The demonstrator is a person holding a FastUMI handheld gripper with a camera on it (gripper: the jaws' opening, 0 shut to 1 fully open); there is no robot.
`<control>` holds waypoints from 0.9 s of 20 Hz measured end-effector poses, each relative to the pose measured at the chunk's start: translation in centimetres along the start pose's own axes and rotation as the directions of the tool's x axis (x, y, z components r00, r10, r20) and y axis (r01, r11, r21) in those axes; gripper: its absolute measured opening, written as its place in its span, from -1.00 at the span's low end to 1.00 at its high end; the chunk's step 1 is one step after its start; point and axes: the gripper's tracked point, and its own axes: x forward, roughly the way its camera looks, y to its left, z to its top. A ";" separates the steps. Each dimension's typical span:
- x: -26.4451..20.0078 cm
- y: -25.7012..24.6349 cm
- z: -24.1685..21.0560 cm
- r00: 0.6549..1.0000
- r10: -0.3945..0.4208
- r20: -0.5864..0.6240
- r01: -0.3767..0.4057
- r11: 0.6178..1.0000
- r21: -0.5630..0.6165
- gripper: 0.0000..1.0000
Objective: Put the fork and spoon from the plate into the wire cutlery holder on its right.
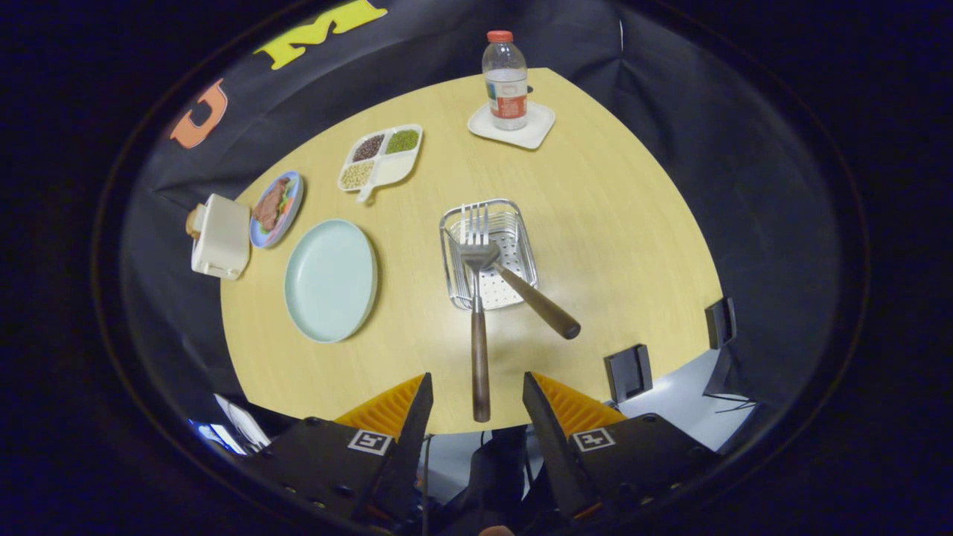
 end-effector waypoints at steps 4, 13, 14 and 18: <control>2.7 -0.3 -0.5 0.999 -0.020 -0.029 0.021 1.000 0.018 0.45; 1.3 -0.4 -1.5 0.998 -0.033 -0.057 0.035 0.999 0.036 -0.97; 1.3 -0.2 -1.4 0.998 -0.019 -0.068 0.023 0.998 0.054 -0.97; 0.4 0.2 -0.1 1.000 0.021 -0.018 -0.020 0.996 0.081 -0.42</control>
